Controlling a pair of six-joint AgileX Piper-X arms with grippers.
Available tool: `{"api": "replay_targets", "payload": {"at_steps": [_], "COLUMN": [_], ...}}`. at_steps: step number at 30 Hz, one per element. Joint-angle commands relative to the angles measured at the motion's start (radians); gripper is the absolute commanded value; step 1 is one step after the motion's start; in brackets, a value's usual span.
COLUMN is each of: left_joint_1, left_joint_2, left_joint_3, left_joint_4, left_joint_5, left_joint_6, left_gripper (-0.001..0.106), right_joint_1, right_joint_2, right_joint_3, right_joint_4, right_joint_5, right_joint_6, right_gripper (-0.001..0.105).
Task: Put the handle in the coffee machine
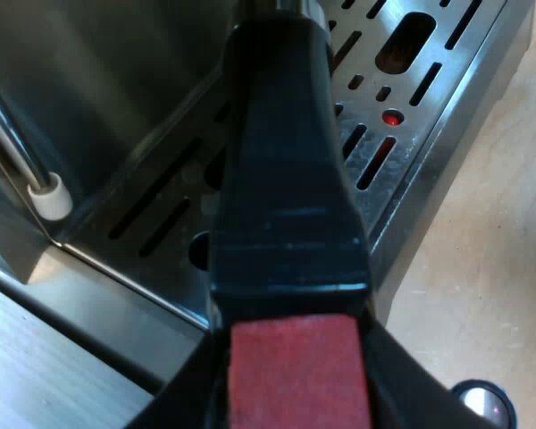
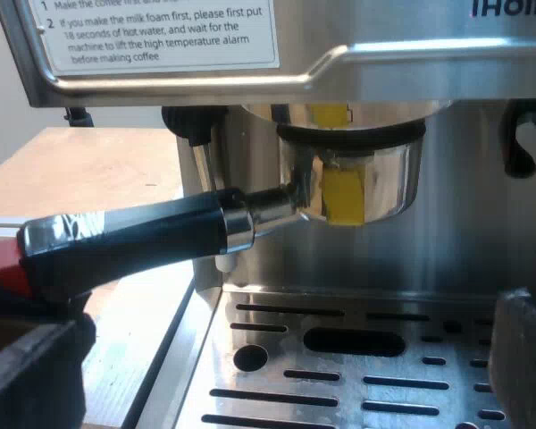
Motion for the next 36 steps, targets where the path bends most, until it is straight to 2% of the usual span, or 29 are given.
{"api": "replay_targets", "payload": {"at_steps": [1,11,20,36], "left_joint_1": [0.001,0.001,0.001,0.001], "left_joint_2": [-0.007,-0.007,-0.007,-0.007], "left_joint_3": [-0.034,-0.057,-0.057,-0.095], "left_joint_4": [-0.023,-0.018,-0.025,-0.042], "left_joint_5": [0.042,0.067,0.135,0.140], "left_joint_6": [-0.014,-0.016,-0.016,-0.016], "left_gripper": [0.000,0.000,0.000,0.000], "right_joint_1": [-0.006,-0.006,-0.006,-0.006], "right_joint_2": [-0.001,-0.001,-0.001,-0.001], "right_joint_3": [-0.003,-0.003,-0.003,-0.003], "right_joint_4": [-0.009,-0.009,-0.009,-0.009], "right_joint_5": [0.005,0.005,0.005,0.005], "right_joint_6": [-0.012,-0.012,-0.012,-0.012], "right_gripper": [0.093,0.093,0.093,0.093]}}
